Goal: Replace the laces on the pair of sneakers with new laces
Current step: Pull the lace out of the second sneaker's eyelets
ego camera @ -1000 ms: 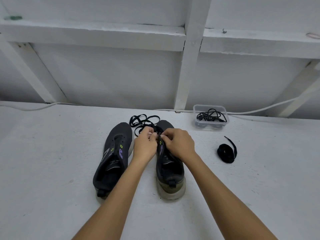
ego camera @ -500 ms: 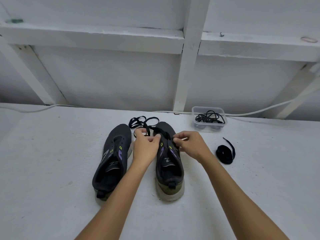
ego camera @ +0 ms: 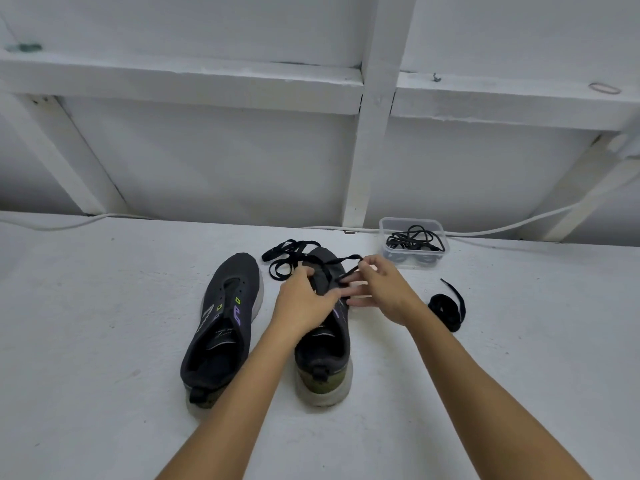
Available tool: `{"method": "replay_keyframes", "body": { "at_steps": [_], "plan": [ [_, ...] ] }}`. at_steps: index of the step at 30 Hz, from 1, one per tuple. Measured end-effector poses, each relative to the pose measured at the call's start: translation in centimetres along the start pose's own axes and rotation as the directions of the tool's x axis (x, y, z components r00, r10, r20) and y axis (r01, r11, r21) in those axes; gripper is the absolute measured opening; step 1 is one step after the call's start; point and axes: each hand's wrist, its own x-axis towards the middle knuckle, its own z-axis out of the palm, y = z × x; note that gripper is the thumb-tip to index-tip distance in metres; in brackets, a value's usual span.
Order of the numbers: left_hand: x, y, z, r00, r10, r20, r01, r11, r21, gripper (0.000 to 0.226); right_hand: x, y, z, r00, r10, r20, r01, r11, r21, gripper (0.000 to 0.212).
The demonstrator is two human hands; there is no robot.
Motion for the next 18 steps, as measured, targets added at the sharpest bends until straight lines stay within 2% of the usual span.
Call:
{"method": "replay_keyframes", "body": {
  "at_steps": [3,5,7,10,14,18],
  "plan": [
    [0.0,0.3,0.4,1.0,0.003,0.009,-0.004,0.997,0.079,0.052,-0.1,1.2,0.0,0.997,0.0,-0.077,0.004,0.999,0.043,0.014],
    [-0.1,0.4,0.4,0.999,0.005,0.038,-0.009,0.993,0.12,0.056,-0.2,2.0,0.0,0.997,-0.019,-0.072,0.02,1.0,0.016,0.018],
    [-0.2,0.4,0.2,0.999,0.008,0.053,-0.014,0.992,0.127,0.061,-0.2,2.4,0.0,0.998,-0.06,-0.029,0.057,0.995,-0.084,0.02],
    [-0.2,0.3,0.0,0.999,0.041,0.026,-0.045,0.989,0.139,0.051,-0.2,2.5,0.5,0.99,-0.144,0.007,0.141,0.958,-0.25,0.019],
    [-0.2,0.2,-0.6,0.999,0.03,0.021,-0.033,0.982,0.183,0.049,0.2,2.2,2.0,0.97,-0.243,0.009,0.22,0.86,-0.461,0.005],
    [0.2,-0.6,-1.0,1.0,0.0,0.029,-0.005,0.984,0.18,0.039,0.4,0.7,2.5,0.982,-0.191,-0.014,0.175,0.923,-0.344,0.015]
  ]
}}
